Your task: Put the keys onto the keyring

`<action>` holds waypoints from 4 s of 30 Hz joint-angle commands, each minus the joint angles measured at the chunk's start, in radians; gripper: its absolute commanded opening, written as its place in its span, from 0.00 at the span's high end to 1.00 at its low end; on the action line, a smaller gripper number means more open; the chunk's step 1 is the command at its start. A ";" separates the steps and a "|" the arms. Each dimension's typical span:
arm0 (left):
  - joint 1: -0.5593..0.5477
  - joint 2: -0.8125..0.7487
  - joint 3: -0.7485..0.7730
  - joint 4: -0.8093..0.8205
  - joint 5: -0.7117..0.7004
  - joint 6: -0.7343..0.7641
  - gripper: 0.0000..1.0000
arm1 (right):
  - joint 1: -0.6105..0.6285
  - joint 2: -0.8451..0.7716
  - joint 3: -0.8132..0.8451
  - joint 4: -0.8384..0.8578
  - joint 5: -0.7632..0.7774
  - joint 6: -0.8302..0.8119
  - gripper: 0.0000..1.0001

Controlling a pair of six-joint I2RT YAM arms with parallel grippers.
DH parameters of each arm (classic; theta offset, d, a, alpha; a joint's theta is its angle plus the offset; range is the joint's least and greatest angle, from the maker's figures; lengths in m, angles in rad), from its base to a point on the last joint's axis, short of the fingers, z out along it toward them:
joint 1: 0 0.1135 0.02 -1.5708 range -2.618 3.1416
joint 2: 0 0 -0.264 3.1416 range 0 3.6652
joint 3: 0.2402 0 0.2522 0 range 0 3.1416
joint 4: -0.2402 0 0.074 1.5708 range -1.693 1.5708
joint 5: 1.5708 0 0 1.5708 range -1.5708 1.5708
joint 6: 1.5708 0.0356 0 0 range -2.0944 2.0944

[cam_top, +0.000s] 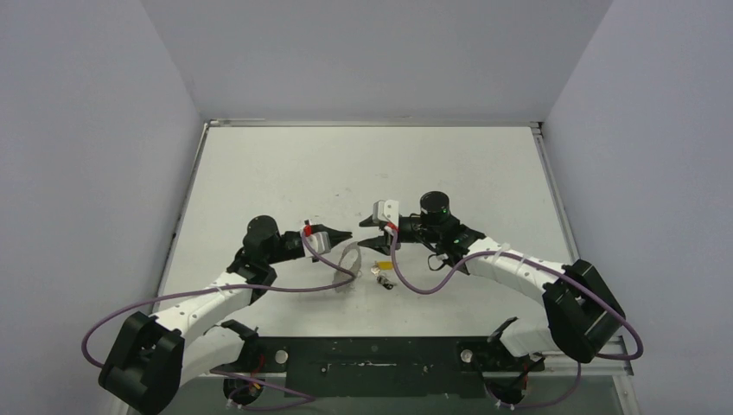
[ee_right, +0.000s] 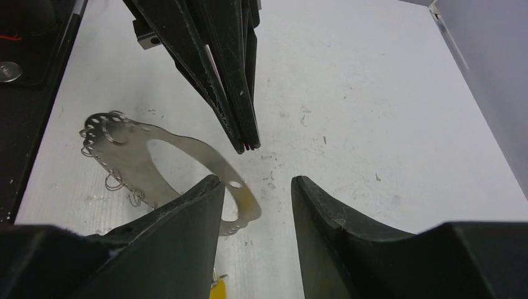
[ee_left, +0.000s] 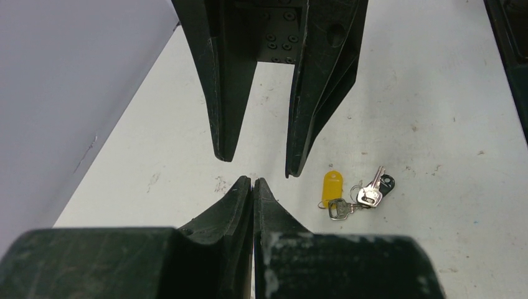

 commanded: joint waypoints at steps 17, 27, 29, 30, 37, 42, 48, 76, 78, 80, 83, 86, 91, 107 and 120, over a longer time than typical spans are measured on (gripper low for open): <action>-0.007 -0.194 -0.094 -0.112 -0.670 -0.646 0.43 | -0.055 0.116 0.051 0.138 0.218 0.610 0.01; 0.002 -0.390 -0.059 -0.826 -0.885 -1.262 0.49 | 0.033 0.203 0.095 -0.101 0.282 0.660 0.05; 0.002 -0.391 -0.059 -0.910 -0.863 -1.331 0.53 | 0.074 0.209 0.095 -0.148 0.300 0.625 0.06; 0.002 -0.389 -0.061 -0.940 -0.850 -1.357 0.54 | 0.101 0.212 0.096 -0.181 0.321 0.595 0.06; 0.001 -0.347 -0.143 -0.806 -0.634 -1.276 0.53 | 0.196 0.178 0.027 -0.189 0.371 0.461 0.10; -0.015 -0.294 -0.169 -0.645 -0.541 -1.211 0.53 | 0.196 0.162 -0.008 -0.163 0.292 0.403 0.08; -0.096 -0.178 -0.135 -0.505 -0.565 -1.074 0.53 | 0.113 0.128 -0.044 -0.111 0.343 0.495 0.09; -0.224 -0.532 -0.082 -0.733 -0.982 -0.750 0.54 | 0.234 0.206 0.047 -0.310 0.236 -0.172 0.18; -0.224 -0.648 -0.111 -0.738 -0.982 -0.723 0.54 | 0.248 0.237 0.080 -0.356 0.227 -0.255 0.22; -0.224 -0.729 -0.138 -0.738 -0.982 -0.702 0.54 | 0.260 0.268 0.116 -0.407 0.229 -0.308 0.23; -0.223 -0.816 -0.171 -0.732 -0.982 -0.684 0.54 | 0.270 0.304 0.170 -0.470 0.209 -0.371 0.28; -0.223 -0.852 -0.186 -0.733 -0.981 -0.675 0.54 | 0.278 0.331 0.202 -0.502 0.182 -0.413 0.33; -0.223 -0.830 -0.171 -0.746 -0.976 -0.666 0.54 | 0.289 0.367 0.249 -0.529 0.171 -0.447 0.38; -0.224 -0.737 -0.125 -0.749 -0.971 -0.622 0.55 | 0.314 0.430 0.347 -0.608 0.174 -0.503 0.61; -0.225 -0.767 -0.120 -0.765 -0.973 -0.614 0.55 | 0.327 0.479 0.408 -0.652 0.201 -0.498 0.91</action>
